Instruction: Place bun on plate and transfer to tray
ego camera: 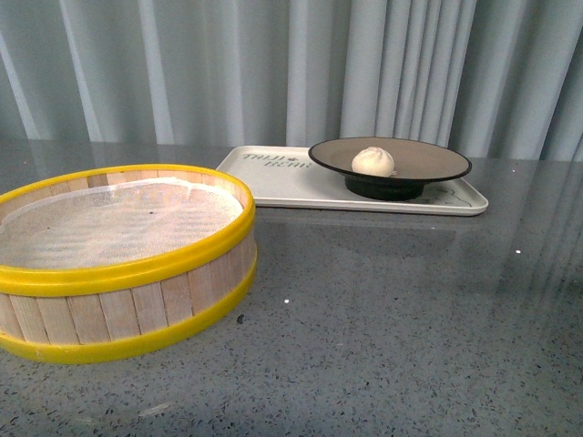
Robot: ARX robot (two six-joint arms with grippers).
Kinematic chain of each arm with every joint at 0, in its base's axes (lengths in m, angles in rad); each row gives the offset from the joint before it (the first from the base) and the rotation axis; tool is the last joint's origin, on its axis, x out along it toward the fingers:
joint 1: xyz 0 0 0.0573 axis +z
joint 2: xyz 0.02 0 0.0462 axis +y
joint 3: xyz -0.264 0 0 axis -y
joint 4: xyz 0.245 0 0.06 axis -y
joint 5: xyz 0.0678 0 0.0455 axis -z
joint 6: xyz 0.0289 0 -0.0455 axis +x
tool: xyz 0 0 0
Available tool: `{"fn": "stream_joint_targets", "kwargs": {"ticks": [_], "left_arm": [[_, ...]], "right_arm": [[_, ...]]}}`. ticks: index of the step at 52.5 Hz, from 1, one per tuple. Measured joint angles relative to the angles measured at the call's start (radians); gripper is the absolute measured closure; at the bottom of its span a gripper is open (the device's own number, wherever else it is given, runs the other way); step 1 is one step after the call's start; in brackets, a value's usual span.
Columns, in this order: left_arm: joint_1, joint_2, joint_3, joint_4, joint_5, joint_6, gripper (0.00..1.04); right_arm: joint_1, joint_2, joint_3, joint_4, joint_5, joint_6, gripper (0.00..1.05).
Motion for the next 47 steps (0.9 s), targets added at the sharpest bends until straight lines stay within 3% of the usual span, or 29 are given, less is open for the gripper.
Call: {"fn": "stream_joint_targets", "kwargs": {"ticks": [2,22,47], "left_arm": [[0.0,0.0,0.0,0.0,0.0,0.0,0.07],[0.0,0.0,0.0,0.0,0.0,0.0,0.07],[0.0,0.0,0.0,0.0,0.0,0.0,0.07]], "right_arm": [[-0.006,-0.025,-0.048,0.012,-0.006,0.001,1.04],[-0.099,-0.254,-0.306,0.039,-0.091,0.008,1.03],[-0.102,-0.496,-0.438,-0.074,-0.095,0.009,1.03]]}}
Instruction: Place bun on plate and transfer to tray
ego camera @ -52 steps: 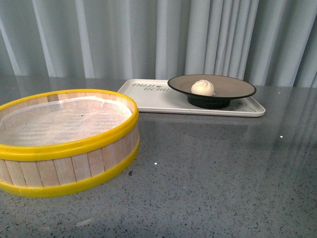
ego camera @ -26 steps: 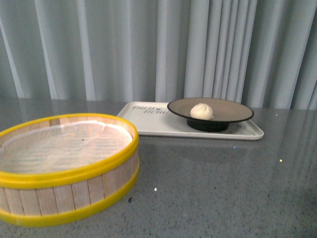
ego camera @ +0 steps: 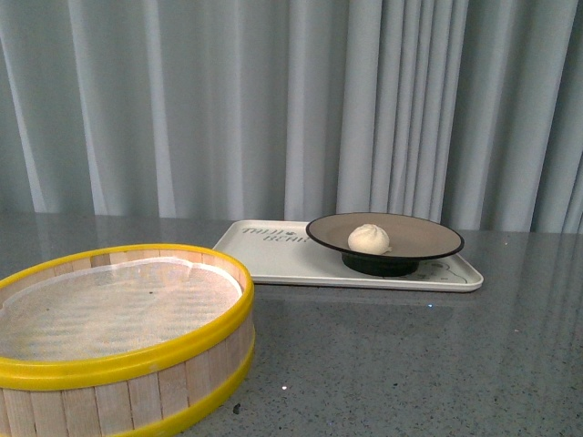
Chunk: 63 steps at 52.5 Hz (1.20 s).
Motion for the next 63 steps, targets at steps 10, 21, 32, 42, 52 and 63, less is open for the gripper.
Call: {"fn": "stream_joint_targets", "kwargs": {"ticks": [10,21,32,42,52,63], "left_arm": [[0.0,0.0,0.0,0.0,0.0,0.0,0.07],[0.0,0.0,0.0,0.0,0.0,0.0,0.07],[0.0,0.0,0.0,0.0,0.0,0.0,0.07],[0.0,0.0,0.0,0.0,0.0,0.0,0.07],[0.0,0.0,0.0,0.0,0.0,0.0,0.07],[0.0,0.0,0.0,0.0,0.0,0.0,0.07]], "right_arm": [[0.0,-0.103,-0.053,-0.031,0.0,0.0,1.03],[0.0,-0.202,-0.074,-0.121,0.0,0.0,1.03],[0.0,-0.313,-0.075,-0.224,0.0,0.0,1.03],[0.0,-0.392,-0.075,-0.297,0.0,0.0,1.03],[0.0,-0.456,-0.075,-0.36,0.0,0.0,1.03],[0.0,-0.522,-0.075,-0.426,0.0,0.0,1.03]]}}
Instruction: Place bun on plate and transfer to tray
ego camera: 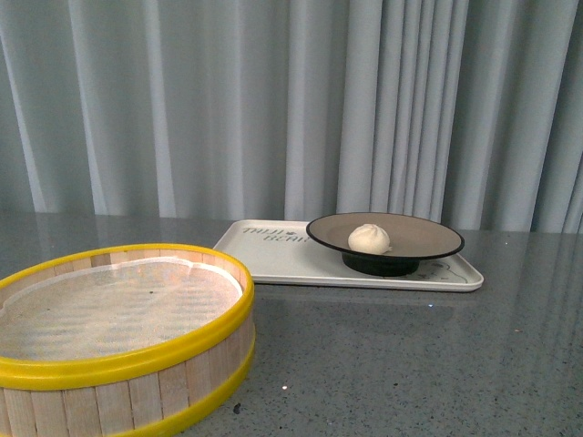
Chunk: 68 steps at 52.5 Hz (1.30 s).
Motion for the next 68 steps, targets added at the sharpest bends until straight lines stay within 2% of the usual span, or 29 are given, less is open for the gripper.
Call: {"fn": "stream_joint_targets", "kwargs": {"ticks": [13,17,32,50,60,68], "left_arm": [[0.0,0.0,0.0,0.0,0.0,0.0,0.07],[0.0,0.0,0.0,0.0,0.0,0.0,0.07],[0.0,0.0,0.0,0.0,0.0,0.0,0.07],[0.0,0.0,0.0,0.0,0.0,0.0,0.07],[0.0,0.0,0.0,0.0,0.0,0.0,0.07],[0.0,0.0,0.0,0.0,0.0,0.0,0.07]], "right_arm": [[0.0,-0.066,0.0,-0.067,0.0,0.0,1.03],[0.0,-0.192,0.0,-0.227,-0.002,0.0,1.03],[0.0,-0.232,0.0,-0.237,-0.003,-0.001,1.02],[0.0,-0.231,0.0,-0.237,-0.003,0.0,0.5],[0.0,-0.231,0.0,-0.237,-0.003,0.0,0.07],[0.0,-0.231,0.0,-0.237,-0.003,0.0,0.08]]}}
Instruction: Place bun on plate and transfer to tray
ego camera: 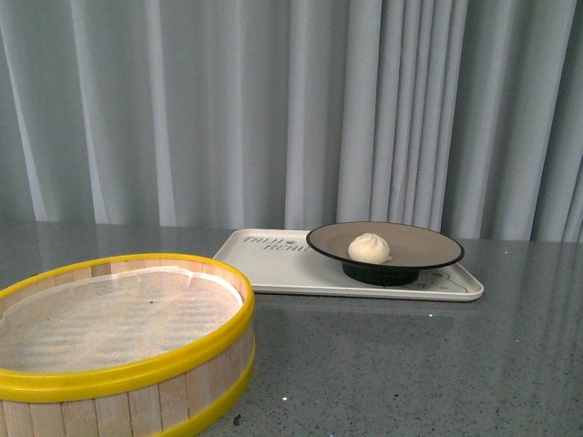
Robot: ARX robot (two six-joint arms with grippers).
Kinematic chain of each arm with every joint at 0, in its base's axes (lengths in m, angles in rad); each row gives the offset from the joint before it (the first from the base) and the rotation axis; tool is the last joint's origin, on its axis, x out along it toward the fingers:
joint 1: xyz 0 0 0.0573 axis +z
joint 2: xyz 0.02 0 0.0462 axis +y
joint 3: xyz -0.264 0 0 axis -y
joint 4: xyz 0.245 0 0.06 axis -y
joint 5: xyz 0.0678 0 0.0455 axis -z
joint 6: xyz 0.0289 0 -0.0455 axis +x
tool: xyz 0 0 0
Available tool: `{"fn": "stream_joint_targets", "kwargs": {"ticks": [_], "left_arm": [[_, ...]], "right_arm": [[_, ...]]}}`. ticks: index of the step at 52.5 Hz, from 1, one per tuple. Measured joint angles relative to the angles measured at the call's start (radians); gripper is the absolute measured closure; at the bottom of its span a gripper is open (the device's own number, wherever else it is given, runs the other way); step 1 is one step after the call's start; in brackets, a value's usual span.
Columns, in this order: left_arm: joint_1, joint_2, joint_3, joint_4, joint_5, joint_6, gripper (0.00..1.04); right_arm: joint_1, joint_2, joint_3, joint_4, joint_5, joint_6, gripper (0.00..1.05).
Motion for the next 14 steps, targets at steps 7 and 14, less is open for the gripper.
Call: {"fn": "stream_joint_targets", "kwargs": {"ticks": [7,14], "left_arm": [[0.0,0.0,0.0,0.0,0.0,0.0,0.07],[0.0,0.0,0.0,0.0,0.0,0.0,0.07]], "right_arm": [[0.0,0.0,0.0,0.0,0.0,0.0,0.08],[0.0,0.0,0.0,0.0,0.0,0.0,0.08]]}}
